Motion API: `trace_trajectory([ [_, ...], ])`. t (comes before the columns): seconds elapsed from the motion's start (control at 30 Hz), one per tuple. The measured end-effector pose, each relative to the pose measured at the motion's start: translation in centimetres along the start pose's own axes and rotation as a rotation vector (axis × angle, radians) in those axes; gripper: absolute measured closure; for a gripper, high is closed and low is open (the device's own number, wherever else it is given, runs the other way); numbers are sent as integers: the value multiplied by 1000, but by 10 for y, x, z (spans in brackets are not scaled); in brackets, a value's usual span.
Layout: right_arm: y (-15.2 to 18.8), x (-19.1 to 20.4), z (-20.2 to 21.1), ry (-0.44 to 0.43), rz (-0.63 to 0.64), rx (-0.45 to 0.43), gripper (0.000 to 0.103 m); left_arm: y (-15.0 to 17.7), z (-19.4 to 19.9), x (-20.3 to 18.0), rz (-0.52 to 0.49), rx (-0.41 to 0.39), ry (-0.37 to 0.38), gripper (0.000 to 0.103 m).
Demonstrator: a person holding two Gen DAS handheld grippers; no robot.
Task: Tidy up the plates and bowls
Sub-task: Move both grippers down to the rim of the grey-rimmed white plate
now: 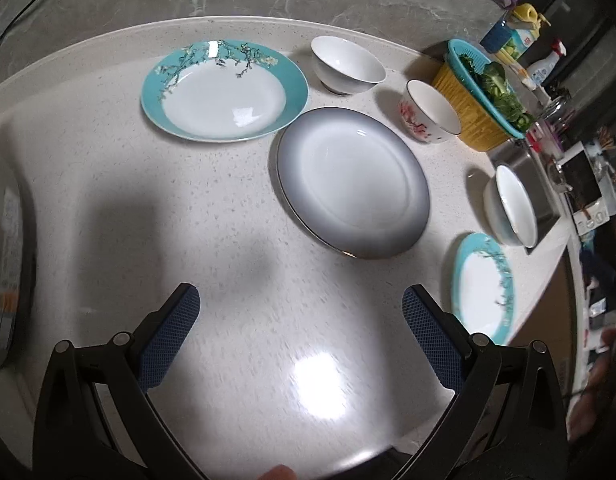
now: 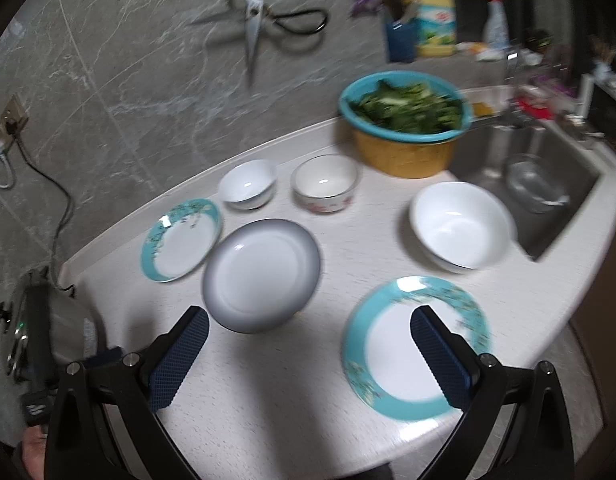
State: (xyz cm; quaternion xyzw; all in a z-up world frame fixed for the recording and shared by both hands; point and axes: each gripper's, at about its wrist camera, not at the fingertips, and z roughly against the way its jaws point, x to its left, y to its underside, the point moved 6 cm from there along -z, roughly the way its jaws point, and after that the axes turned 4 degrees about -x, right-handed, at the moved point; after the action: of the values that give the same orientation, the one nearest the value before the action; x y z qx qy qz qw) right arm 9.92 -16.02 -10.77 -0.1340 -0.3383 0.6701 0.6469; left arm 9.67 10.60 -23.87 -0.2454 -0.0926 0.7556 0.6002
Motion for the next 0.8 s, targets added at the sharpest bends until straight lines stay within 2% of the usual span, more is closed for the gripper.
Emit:
trace_trajectory([
  [0.07,-9,-1,-25,-59,22,31,0,-1,-19,4,18,12,-27,0],
  [0.17,-22,-9,-64,-158,51,76,1,1,-58,13,139,150,-46,2],
  [0.27,-33,-22,-105,-241,20,177,8,-7,-82,22,268,124,-42,2],
  [0.4,-44,-43,-152,-331,-36,283,12,-20,-109,26,339,103,-65,2],
  [0.47,-46,-50,-170,-373,-82,329,12,-27,-116,20,328,91,-68,2],
  [0.57,-41,-55,-198,-374,-114,399,14,-36,-131,13,270,112,-110,2],
  [0.67,-31,-47,-218,-399,-106,452,15,-47,-142,7,240,99,-97,2],
  [0.73,-28,-43,-221,-386,-100,440,15,-51,-148,3,230,102,-57,2],
  [0.77,-26,-42,-224,-377,-99,444,15,-55,-155,-1,233,111,-13,2],
  [0.8,-25,-41,-227,-381,-100,452,18,-56,-155,-1,234,118,11,2],
])
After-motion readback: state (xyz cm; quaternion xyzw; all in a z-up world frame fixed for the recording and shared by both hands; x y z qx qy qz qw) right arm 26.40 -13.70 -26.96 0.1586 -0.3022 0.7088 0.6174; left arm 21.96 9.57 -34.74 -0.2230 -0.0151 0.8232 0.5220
